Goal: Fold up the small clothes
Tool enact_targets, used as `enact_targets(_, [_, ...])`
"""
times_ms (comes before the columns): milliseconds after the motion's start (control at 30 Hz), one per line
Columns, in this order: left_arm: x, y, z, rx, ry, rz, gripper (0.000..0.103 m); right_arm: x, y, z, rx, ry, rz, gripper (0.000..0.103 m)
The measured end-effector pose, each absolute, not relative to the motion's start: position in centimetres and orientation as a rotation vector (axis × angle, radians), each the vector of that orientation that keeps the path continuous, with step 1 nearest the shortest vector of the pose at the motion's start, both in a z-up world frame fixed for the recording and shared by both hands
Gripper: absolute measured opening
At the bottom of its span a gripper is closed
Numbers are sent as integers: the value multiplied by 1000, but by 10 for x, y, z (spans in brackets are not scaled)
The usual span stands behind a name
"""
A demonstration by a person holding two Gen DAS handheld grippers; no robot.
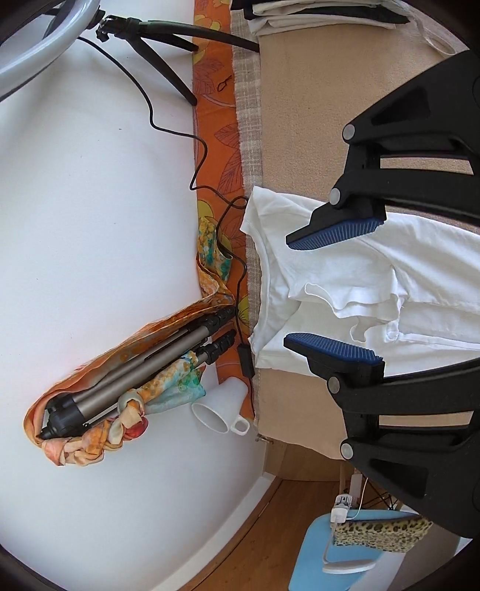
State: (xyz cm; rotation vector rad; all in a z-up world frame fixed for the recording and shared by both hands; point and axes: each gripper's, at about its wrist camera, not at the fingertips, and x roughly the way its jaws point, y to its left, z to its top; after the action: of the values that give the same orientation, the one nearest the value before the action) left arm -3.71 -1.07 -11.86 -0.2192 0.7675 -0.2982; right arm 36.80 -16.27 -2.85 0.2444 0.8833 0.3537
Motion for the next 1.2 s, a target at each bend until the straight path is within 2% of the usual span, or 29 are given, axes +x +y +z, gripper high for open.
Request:
enact_targets(267, [-56, -5, -110, -2, 765, -275, 23, 278, -215, 5, 279, 821, 383, 50])
enact_targets(433, [-55, 10, -108, 104, 788, -258, 23, 209, -233, -1, 299, 824, 417, 50])
enact_targets(533, [-47, 27, -104, 143, 806, -229, 23, 162, -233, -26, 259, 859, 430, 50])
enact_targets(667, [-24, 55, -95, 102, 843, -219, 31, 113, -226, -80, 218, 958, 464, 50])
enact_targets(867, [16, 85, -104, -99, 977, -279, 33, 76, -216, -157, 255, 1122, 562, 50])
enact_targets(1200, [32, 104, -141, -330, 1118, -308, 31, 62, -211, -207, 331, 1226, 676, 50])
